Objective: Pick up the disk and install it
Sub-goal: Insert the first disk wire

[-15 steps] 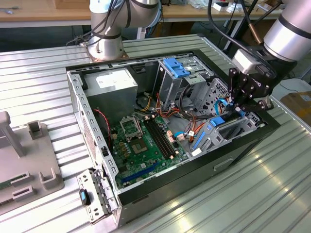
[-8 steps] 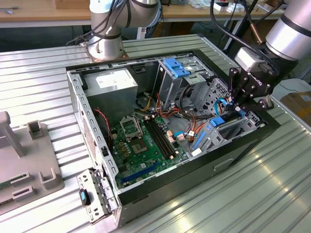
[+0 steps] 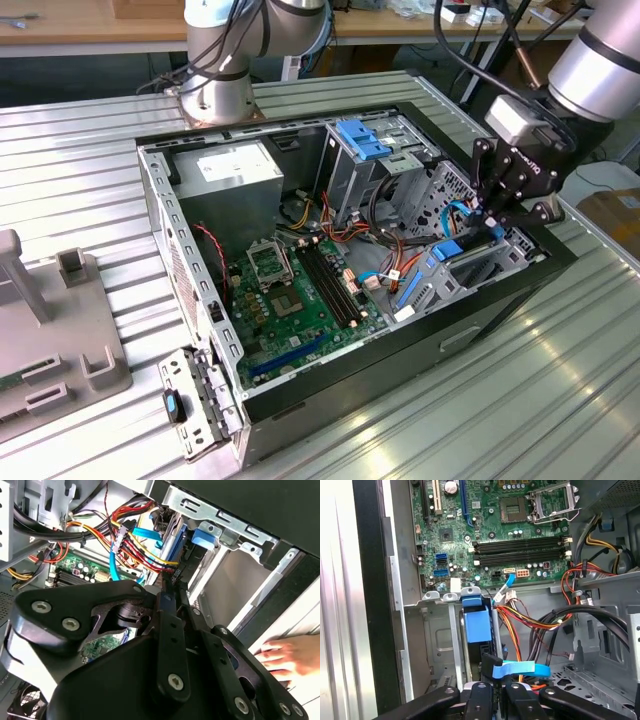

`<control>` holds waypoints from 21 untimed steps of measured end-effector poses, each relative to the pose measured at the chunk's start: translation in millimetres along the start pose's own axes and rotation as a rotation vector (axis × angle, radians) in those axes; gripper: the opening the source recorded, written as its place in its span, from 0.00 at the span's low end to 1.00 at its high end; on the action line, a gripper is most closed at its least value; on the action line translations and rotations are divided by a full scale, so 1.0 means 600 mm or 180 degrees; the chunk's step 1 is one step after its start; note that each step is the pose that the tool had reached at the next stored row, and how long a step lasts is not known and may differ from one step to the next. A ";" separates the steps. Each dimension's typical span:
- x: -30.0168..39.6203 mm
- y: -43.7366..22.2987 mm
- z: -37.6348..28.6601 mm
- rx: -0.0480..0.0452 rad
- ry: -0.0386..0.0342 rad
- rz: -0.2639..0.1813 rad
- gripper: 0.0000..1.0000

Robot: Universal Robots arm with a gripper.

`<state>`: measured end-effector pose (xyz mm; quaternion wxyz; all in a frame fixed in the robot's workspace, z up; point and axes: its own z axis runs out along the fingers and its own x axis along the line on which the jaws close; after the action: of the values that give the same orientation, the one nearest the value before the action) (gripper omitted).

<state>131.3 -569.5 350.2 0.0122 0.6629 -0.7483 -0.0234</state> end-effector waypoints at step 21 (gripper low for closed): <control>-0.010 -0.005 0.005 0.0013 0.0106 -0.0205 0.16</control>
<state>134.8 -563.8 347.3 0.0225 0.6869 -0.7263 -0.0112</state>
